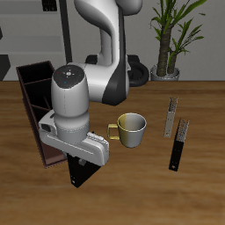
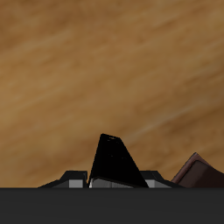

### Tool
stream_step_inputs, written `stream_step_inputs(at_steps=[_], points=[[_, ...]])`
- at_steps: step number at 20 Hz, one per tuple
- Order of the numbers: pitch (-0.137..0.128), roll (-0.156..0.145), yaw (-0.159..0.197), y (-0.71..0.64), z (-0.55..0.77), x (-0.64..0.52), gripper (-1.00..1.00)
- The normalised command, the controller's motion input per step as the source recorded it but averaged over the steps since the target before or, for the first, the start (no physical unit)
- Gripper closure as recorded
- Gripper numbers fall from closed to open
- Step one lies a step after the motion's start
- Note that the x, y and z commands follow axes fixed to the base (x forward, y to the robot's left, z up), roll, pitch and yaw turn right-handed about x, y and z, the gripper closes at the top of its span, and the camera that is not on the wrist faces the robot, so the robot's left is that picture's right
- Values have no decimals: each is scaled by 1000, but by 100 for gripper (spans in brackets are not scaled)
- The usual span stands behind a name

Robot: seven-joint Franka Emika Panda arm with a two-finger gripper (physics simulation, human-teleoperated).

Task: Place the right black book into the right desk caddy's front compartment

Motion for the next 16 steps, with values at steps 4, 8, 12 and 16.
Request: stream_step_inputs(at_steps=[4,8,12,16], points=[[-57,18,59,104,622,-240,100],[-42,14,89,174,675,-317,100],[-17,50,159,422,766,-522,100],[23,18,95,196,406,-400,100]])
